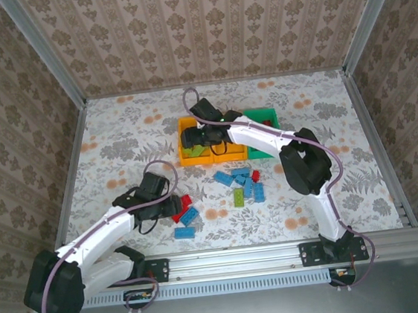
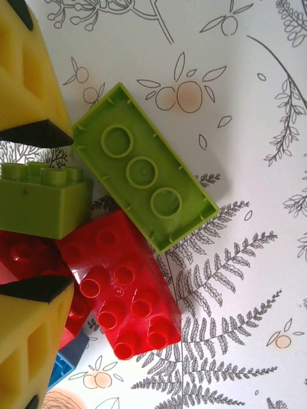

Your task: Sort the legos into containers by color

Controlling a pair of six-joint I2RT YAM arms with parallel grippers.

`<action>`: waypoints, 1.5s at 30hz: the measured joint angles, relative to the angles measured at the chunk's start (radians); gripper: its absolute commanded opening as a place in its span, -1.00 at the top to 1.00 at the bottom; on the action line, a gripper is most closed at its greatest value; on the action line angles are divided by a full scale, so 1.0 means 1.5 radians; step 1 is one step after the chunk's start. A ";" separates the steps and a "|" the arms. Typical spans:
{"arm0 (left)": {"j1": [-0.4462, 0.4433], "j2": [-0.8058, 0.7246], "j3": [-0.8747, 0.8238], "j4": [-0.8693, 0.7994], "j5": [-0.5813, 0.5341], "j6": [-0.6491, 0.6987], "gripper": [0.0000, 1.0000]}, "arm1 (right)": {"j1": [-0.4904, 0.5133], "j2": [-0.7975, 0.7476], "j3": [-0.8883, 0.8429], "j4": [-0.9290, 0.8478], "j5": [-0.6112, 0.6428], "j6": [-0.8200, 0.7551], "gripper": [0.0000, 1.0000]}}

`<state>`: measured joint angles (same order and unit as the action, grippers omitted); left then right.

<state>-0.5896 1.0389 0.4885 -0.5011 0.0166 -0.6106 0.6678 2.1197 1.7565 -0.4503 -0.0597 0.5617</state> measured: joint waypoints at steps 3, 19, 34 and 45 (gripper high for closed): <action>0.000 0.007 0.000 0.000 -0.002 -0.001 0.03 | -0.005 -0.022 -0.023 0.001 0.000 0.001 -0.56; -0.008 0.028 0.000 0.020 -0.001 -0.012 0.45 | -0.041 -0.141 -0.124 0.024 0.018 0.012 -0.57; -0.008 0.041 0.010 0.018 -0.002 -0.012 0.33 | -0.045 -0.202 -0.219 0.022 0.063 0.010 -0.58; -0.008 0.096 0.050 0.030 -0.002 -0.009 0.33 | -0.049 -0.208 -0.234 0.023 0.070 0.010 -0.59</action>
<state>-0.6018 1.1828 0.5640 -0.4568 0.0132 -0.6243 0.5949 1.8080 1.4055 -0.4164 0.0460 0.5762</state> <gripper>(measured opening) 0.337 0.793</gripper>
